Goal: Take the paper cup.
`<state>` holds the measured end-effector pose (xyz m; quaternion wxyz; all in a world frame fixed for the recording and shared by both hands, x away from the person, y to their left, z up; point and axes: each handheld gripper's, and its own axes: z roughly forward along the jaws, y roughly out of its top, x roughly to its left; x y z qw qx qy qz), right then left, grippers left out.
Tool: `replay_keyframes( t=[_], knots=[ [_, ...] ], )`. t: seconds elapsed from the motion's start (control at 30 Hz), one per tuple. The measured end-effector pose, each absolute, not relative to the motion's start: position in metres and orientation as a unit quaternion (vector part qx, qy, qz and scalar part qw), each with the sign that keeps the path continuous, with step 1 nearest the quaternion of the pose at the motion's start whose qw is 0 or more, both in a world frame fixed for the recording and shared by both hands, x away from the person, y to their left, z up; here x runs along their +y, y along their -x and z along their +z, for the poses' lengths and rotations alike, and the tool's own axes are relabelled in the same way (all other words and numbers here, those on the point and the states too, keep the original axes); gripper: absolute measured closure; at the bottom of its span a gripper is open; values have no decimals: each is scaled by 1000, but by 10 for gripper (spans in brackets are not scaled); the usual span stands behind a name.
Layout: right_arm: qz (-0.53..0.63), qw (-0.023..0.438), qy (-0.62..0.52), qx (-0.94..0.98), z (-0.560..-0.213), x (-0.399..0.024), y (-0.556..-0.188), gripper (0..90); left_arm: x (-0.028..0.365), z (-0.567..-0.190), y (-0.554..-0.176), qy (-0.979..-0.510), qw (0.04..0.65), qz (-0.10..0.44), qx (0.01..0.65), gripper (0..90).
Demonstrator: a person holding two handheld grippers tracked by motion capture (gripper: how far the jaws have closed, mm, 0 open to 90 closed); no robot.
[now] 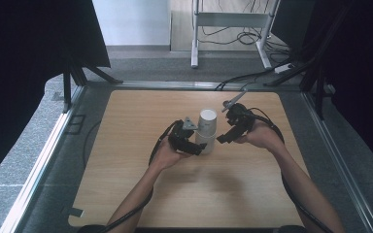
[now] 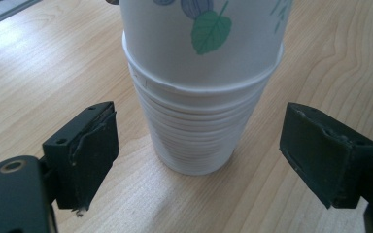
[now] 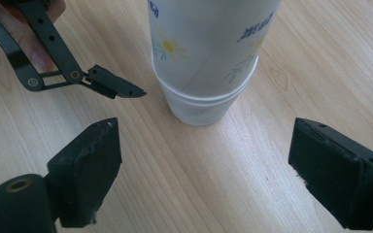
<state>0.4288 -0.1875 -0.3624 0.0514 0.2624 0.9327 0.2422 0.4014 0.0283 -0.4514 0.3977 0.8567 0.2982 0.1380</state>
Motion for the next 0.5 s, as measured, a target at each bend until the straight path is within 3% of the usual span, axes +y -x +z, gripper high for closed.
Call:
replay_keyframes(
  t=[0.5],
  knots=[
    [226,52,-261,937,-348,-172,-443,148,24,-450,-405,-848,414,135,301,158]
  ],
)
